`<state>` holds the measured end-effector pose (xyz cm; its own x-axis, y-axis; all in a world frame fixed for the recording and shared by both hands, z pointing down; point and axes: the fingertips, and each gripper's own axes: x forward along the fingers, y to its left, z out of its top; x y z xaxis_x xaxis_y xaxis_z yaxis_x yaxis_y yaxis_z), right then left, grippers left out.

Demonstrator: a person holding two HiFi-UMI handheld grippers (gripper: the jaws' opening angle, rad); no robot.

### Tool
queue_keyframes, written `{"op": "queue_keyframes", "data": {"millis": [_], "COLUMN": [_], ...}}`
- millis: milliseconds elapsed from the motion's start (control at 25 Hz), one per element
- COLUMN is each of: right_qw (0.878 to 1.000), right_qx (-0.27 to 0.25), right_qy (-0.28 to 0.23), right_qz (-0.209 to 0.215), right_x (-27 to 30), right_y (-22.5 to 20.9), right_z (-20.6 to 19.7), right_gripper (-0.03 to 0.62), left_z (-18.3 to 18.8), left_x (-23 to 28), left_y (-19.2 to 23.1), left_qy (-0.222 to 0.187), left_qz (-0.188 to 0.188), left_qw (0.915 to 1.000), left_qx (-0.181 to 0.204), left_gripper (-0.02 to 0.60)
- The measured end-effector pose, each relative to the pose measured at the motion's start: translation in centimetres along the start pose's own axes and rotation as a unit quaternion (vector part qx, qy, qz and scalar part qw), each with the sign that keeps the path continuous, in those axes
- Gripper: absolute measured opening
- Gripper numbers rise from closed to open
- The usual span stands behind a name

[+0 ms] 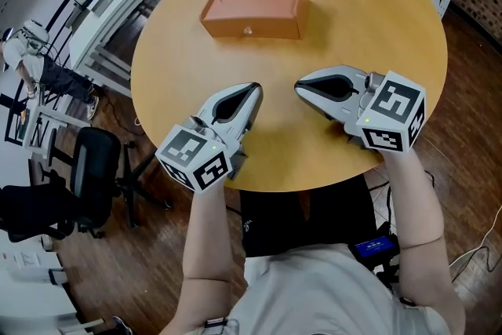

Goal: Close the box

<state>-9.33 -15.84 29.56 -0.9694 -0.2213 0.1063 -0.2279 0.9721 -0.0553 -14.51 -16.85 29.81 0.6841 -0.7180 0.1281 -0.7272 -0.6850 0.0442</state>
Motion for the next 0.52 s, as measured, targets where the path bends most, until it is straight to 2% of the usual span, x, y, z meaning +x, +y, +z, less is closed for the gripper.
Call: {"op": "queue_keyframes", "data": {"millis": [280, 520], "right_qw": [1.000, 1.000], "right_qx": [-0.001, -0.001], "right_qy": [0.000, -0.001], "right_qz": [0.001, 0.000], "right_x": [-0.09, 0.05], "right_y": [0.08, 0.07], "right_z": [-0.05, -0.04], "right_gripper": [0.000, 0.000], "left_z": [0.19, -0.15], "left_x": [-0.04, -0.07], "left_y": [-0.26, 0.09], "left_qy": [0.008, -0.005], "left_qz": [0.004, -0.002], "left_qw": [1.0000, 1.0000], "left_qx": [-0.001, 0.002], "left_gripper": [0.000, 0.002]}}
